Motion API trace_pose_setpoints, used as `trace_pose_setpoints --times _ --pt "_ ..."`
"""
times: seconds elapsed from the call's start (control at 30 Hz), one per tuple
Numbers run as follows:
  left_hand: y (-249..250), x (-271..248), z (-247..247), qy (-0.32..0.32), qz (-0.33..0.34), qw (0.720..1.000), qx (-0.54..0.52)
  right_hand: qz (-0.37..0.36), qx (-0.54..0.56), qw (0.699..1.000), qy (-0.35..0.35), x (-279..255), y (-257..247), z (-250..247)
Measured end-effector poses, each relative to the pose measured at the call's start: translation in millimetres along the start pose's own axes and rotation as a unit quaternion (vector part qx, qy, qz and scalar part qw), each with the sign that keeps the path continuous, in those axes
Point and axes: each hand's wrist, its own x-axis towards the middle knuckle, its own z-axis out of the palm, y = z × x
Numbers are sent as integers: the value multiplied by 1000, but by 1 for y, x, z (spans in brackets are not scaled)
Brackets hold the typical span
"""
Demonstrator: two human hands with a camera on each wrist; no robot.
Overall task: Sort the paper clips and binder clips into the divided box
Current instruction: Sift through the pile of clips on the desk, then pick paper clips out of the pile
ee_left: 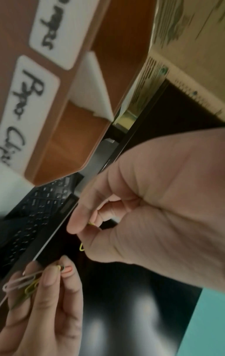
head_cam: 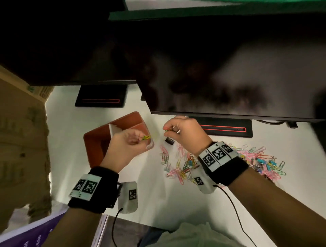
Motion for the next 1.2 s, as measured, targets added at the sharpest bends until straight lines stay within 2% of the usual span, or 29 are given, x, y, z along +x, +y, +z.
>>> trace_pose_setpoints --times 0.13,0.23,0.33,0.4,0.47,0.53,0.63,0.73,0.8,0.9,1.0,1.07,1.2 --pt "-14 9 -41 26 -17 999 -9 2 23 999 -27 38 -32 34" --pt "-35 23 -54 54 -29 998 19 33 41 998 -39 58 -47 65" --pt "-48 29 -53 44 -62 996 45 78 52 994 -54 65 -52 92" --pt "-50 27 -49 24 -64 995 69 77 59 994 -45 60 -52 98" --pt "-47 20 -47 38 -6 985 169 49 79 995 -24 46 -49 90" --pt "-39 10 -44 44 65 978 192 46 80 996 10 28 -38 72" --pt "-29 -6 -26 -9 129 980 151 115 45 991 50 -3 3 39" --pt "-39 -14 8 -88 130 979 134 205 -48 978 2 -22 50 17" --pt "-53 -14 34 -136 108 972 161 225 -90 969 -41 -23 69 13" --pt "-71 -10 68 -176 55 956 227 200 -128 967 -90 -12 79 18" --pt "-77 -4 87 -169 25 940 296 186 -162 961 -122 2 81 28" --pt "-79 0 93 -158 28 932 326 172 -199 953 -150 11 83 32" --pt "-87 6 95 -140 56 948 279 131 -233 951 -155 17 92 31"
